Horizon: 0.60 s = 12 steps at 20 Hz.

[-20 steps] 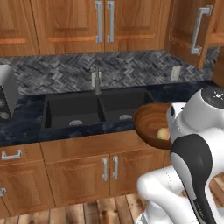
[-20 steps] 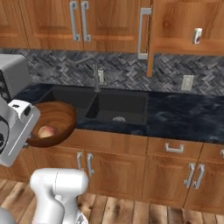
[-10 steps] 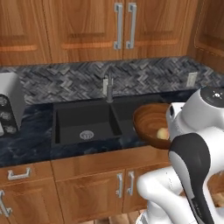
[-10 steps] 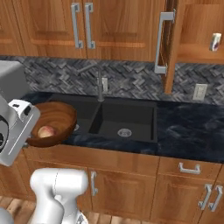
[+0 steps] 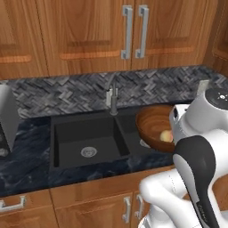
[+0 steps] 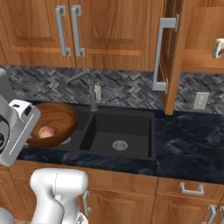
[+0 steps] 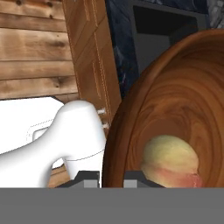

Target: Pick the peach from the cabinet and place it in the bowl. Then pick the bowl and place it in the sink. Then turn on the sink facuet.

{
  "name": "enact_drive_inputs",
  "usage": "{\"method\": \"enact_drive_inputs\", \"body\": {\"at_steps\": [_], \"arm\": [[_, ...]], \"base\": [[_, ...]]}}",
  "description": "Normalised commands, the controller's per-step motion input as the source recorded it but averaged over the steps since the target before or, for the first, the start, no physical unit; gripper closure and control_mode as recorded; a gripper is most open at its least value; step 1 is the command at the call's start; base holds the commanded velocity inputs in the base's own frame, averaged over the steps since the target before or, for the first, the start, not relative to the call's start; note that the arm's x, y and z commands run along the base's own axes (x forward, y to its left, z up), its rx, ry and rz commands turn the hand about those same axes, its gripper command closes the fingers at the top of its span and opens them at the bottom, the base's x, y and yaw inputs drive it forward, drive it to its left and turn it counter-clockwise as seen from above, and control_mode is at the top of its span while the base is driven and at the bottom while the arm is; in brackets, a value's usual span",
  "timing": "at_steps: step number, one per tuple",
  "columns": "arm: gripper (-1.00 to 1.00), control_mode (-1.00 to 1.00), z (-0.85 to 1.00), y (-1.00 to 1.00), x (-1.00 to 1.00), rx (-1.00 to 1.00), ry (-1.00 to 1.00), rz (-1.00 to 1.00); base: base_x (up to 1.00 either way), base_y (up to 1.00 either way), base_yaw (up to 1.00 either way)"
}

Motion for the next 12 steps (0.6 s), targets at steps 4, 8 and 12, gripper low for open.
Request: {"method": "enact_drive_inputs", "body": {"at_steps": [4, 8, 12], "arm": [[1.00, 1.00, 0.00, 0.00, 0.00, 0.00, 0.00, 0.00], [1.00, 1.00, 0.00, 0.00, 0.00, 0.00, 0.00, 0.00], [1.00, 1.00, 0.00, 0.00, 0.00, 0.00, 0.00, 0.00]], "base": [[0.57, 0.08, -0.03], [0.44, 0.09, -0.01], [0.28, 0.06, 0.00]]}}
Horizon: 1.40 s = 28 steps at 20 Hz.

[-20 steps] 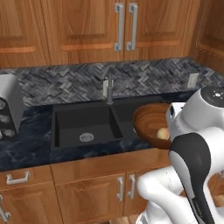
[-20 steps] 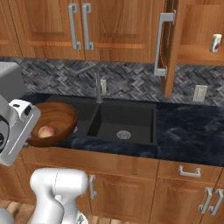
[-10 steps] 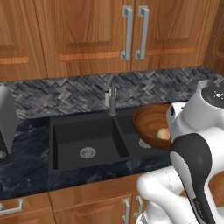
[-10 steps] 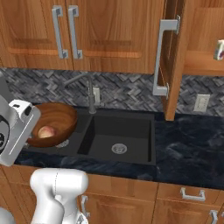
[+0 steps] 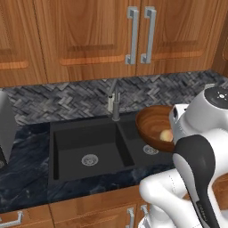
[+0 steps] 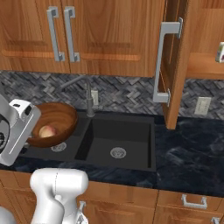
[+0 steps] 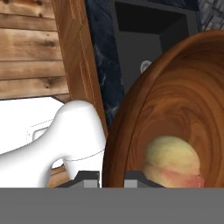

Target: Pick the peach from the cabinet and place it in the bowl. Then pick the bowl and place it in the sink. Then turn on the sink facuet.

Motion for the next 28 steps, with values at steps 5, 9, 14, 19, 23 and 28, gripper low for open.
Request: {"method": "enact_drive_inputs", "body": {"at_steps": [5, 9, 14, 19, 23, 28], "arm": [[1.00, -1.00, 0.00, 0.00, 0.03, 0.00, 0.00, 0.00], [1.00, -1.00, -0.11, 0.53, 0.23, -0.02, 0.04, 0.01], [1.00, -1.00, -0.25, 0.82, 0.12, 0.00, 0.07, 0.04], [1.00, -1.00, -0.39, 0.74, 0.50, 0.05, 0.01, -0.10], [1.00, -1.00, -0.54, 0.66, 0.69, 0.05, 0.00, -0.16], [1.00, -1.00, -0.53, 0.39, 0.75, 0.08, 0.00, -0.19]], "base": [[0.01, 0.00, 0.00], [0.00, 0.00, 0.00], [0.00, 0.00, 0.00], [0.00, 0.00, 0.00], [0.00, 0.00, 0.00], [0.00, 0.00, 0.00]]}}
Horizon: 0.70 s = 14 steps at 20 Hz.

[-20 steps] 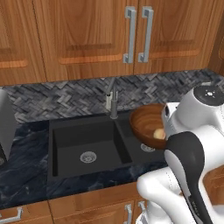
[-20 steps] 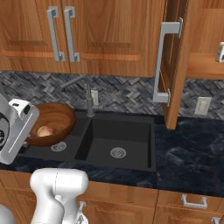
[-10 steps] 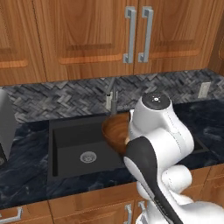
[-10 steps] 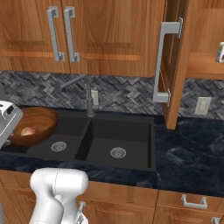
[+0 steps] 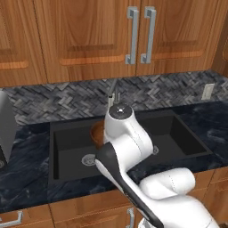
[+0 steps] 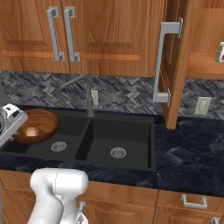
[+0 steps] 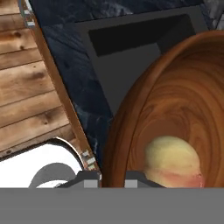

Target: Pick the peach from the cabinet and place it in the bowl. Then pick the bowl and place it in the sink. Then turn on the sink facuet.

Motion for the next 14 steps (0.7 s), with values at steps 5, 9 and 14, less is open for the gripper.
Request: {"method": "enact_drive_inputs", "body": {"at_steps": [5, 9, 14], "arm": [[1.00, -1.00, -0.54, 0.12, 0.69, 0.11, 0.00, -0.18], [1.00, -1.00, -0.45, 0.12, 0.56, 0.12, 0.00, -0.12], [1.00, -1.00, -0.43, 0.19, 0.50, 0.07, 0.01, -0.10]], "base": [[0.00, 0.00, 0.00], [0.00, 0.00, 0.00], [0.00, 0.00, 0.00]]}}
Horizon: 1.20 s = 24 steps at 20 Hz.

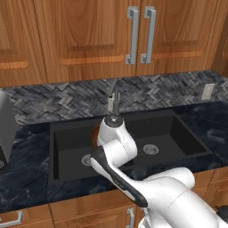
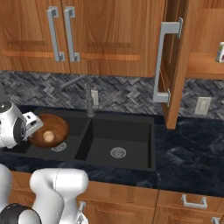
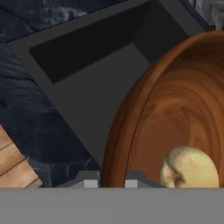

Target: Pick the peach from the cabinet and place it in the bowl. Then pick the bowl and place it in the sink. Then turn on the sink facuet.

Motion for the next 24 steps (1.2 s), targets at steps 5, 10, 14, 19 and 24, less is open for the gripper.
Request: {"method": "enact_drive_inputs", "body": {"at_steps": [5, 10, 14, 19, 24], "arm": [[1.00, -1.00, -0.31, 0.27, 0.54, 0.00, 0.03, -0.02], [1.00, -1.00, -0.34, 0.30, 0.53, -0.01, 0.03, -0.01], [1.00, -1.00, -0.41, 0.12, 0.39, -0.02, 0.09, -0.02], [1.00, -1.00, -0.42, 0.04, 0.45, -0.03, 0.17, -0.06], [1.00, -1.00, -0.35, 0.10, 0.51, -0.04, 0.17, -0.06]], "base": [[0.00, 0.00, 0.00], [0.00, 0.00, 0.00], [0.00, 0.00, 0.00], [0.00, 0.00, 0.00], [0.00, 0.00, 0.00]]}}
